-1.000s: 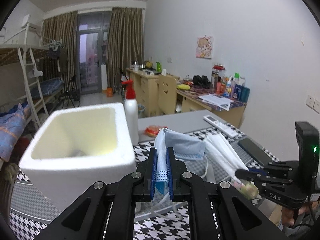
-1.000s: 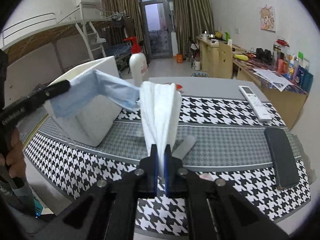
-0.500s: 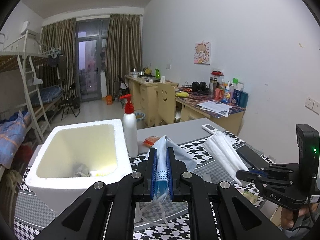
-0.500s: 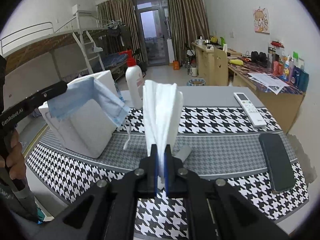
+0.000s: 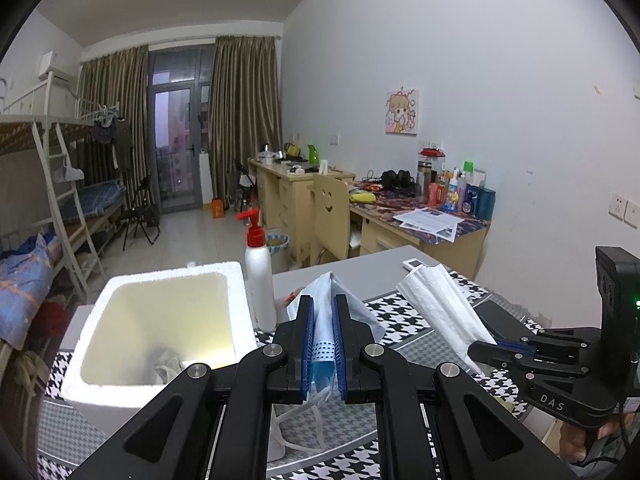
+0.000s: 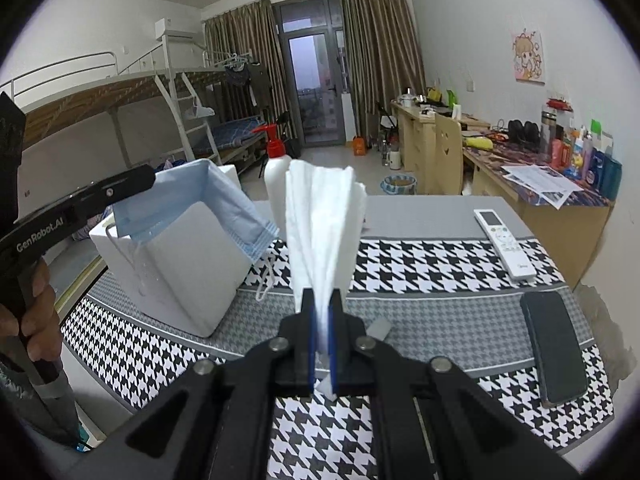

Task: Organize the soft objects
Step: 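Carry the face mask and tissue sheet with both tools over the foam box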

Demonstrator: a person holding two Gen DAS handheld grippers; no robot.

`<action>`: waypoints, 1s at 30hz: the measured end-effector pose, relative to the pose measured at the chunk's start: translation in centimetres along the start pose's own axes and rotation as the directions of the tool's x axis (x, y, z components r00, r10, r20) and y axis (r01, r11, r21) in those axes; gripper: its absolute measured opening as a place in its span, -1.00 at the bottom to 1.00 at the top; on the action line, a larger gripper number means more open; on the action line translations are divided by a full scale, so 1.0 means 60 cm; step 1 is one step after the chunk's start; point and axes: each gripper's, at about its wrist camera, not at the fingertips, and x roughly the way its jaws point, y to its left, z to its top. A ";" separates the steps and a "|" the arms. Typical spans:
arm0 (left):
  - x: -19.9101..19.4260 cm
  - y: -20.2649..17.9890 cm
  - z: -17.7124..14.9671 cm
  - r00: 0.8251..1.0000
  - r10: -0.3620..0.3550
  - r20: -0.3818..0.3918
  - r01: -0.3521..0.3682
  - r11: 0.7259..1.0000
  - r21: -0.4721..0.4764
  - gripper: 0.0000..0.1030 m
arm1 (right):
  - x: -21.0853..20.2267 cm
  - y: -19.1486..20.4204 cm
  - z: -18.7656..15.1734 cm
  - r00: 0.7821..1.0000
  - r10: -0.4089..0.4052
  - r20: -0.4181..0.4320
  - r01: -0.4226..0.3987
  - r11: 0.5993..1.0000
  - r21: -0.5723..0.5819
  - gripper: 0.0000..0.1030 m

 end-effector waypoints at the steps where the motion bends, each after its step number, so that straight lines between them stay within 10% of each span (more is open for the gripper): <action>1: -0.003 0.000 0.003 1.000 0.001 0.006 -0.001 1.000 0.003 -0.80 | -0.001 0.000 0.002 1.000 0.002 0.005 -0.002 1.000 0.000 -0.86; 30: -0.037 0.036 0.066 0.986 0.122 0.113 -0.122 0.993 -0.007 -0.80 | -0.011 0.036 0.054 0.989 0.108 0.104 -0.102 0.993 -0.053 -0.85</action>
